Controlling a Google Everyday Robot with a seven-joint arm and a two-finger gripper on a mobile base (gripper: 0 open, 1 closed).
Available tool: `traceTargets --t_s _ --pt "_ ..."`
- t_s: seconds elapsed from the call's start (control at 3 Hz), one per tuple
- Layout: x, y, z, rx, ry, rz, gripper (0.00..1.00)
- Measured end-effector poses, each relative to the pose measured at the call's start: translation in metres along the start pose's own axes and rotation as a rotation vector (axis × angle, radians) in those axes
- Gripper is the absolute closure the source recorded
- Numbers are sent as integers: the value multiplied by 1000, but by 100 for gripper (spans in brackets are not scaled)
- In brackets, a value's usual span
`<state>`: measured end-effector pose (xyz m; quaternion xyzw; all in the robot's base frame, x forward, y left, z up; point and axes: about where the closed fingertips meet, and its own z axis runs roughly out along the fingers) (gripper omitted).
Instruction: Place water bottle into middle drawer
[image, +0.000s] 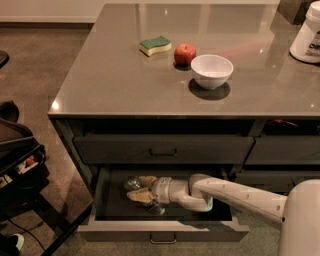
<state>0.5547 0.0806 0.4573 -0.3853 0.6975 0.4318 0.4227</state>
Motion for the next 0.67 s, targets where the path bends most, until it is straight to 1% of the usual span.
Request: traceTargets --t_s 0.33,0.67 --pt "0 0 0 0 0 0 0" --pt "0 0 0 0 0 0 0"
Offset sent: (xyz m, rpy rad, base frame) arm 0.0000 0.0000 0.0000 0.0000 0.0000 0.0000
